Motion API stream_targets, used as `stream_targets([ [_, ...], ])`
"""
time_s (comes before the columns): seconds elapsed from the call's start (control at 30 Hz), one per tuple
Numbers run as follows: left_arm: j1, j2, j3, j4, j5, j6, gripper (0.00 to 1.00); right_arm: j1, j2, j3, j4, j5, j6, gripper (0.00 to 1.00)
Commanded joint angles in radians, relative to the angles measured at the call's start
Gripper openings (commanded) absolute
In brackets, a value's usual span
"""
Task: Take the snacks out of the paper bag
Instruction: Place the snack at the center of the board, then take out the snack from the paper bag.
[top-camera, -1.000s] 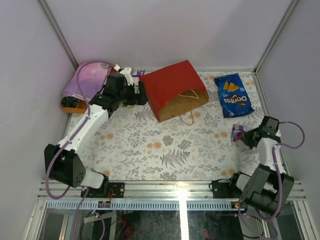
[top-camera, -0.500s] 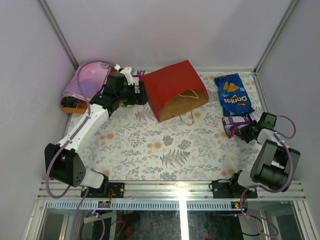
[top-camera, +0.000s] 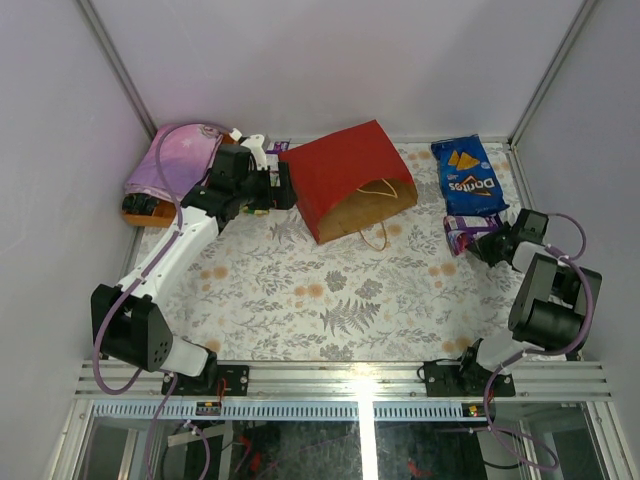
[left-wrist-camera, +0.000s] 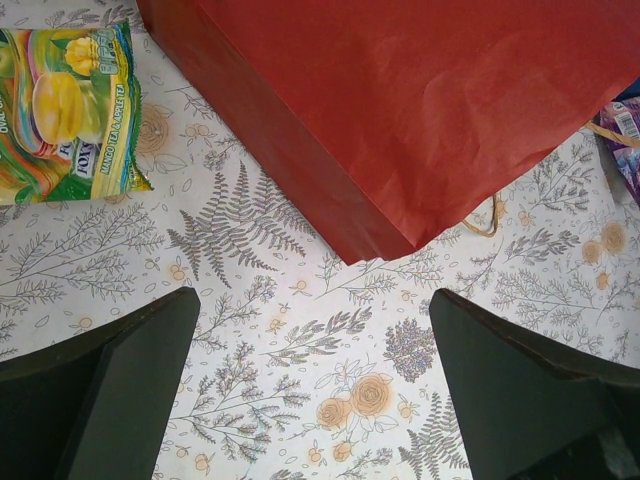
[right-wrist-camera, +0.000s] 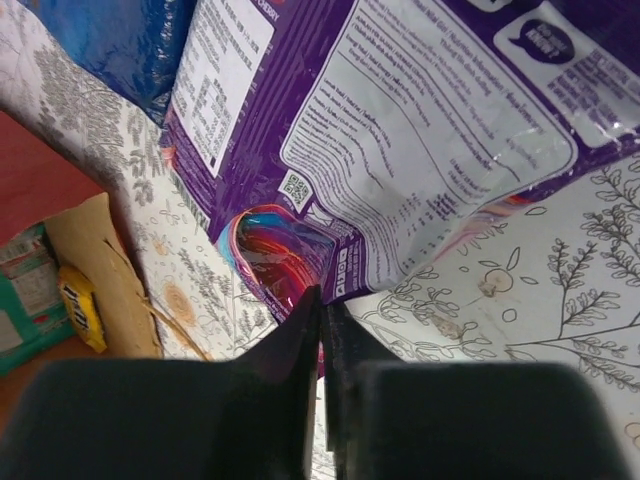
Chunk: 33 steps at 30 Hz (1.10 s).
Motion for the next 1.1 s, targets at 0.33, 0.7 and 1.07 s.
stream_targets([
  [0.33, 0.01, -0.009, 0.031, -0.004, -0.026, -0.006, 1.0, 0.207, -0.603, -0.071, -0.166, 0.309, -0.063, 1.0],
  [0.7, 0.018, -0.018, 0.034, -0.01, -0.001, -0.017, 1.0, 0.869, -0.379, -0.114, 0.193, 0.49, -0.003, 0.91],
  [1.07, 0.018, -0.045, 0.038, -0.013, 0.021, -0.023, 1.0, 0.909, 0.293, -0.024, 1.273, 0.316, 0.502, 0.66],
])
